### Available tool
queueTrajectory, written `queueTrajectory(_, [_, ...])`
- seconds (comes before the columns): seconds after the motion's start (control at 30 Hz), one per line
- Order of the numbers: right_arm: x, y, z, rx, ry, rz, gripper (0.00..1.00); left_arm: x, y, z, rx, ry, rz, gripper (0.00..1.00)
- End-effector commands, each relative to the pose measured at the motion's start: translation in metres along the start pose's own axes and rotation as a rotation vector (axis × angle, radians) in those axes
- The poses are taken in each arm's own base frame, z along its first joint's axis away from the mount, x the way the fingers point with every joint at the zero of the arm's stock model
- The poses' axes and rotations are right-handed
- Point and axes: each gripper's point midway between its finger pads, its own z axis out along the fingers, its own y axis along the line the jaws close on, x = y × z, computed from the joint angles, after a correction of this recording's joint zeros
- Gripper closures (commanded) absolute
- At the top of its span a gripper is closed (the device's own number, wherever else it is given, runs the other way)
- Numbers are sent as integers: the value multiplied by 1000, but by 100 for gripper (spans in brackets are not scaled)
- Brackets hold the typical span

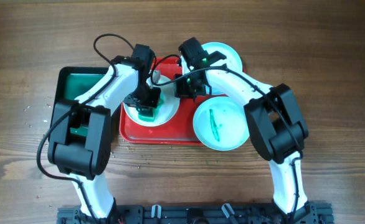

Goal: Clean dirty plates on tray and stack at the side
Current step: 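Scrub the plate surface with the sponge while right gripper holds it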

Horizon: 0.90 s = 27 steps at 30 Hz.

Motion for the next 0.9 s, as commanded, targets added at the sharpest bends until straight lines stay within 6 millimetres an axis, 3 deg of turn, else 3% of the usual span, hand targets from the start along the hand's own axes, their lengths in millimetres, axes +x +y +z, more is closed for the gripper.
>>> queueTrajectory(0.0, [-3,-10,-1,-76,22,32,96,-11,43,4,-189,-67,-157,96])
queueTrajectory(0.13, [-2,-11,0,-84,22,18,96,-55,45,-3,-204,-271,-310,96])
queueTrajectory(0.23, [-2,-11,0,-83,23,15,96,-72,48,-10,-217,-359,-391,96])
queueTrajectory(0.5, [1,-6,3,-77,25,-6,96,-97,44,-17,-175,-465,-393,96])
queueTrajectory(0.63, [0,-5,3,-79,20,-9,96,-97,-26,2,170,-383,-43,96])
queueTrajectory(0.73, [0,-5,3,-79,20,-9,96,-81,-71,-5,426,-328,103,96])
queueTrajectory(0.8, [-1,-5,3,-80,19,-10,96,-76,-82,-11,506,-314,124,96])
queueTrajectory(0.87, [-1,-5,3,-80,18,-11,96,-77,-74,-12,506,-315,106,96])
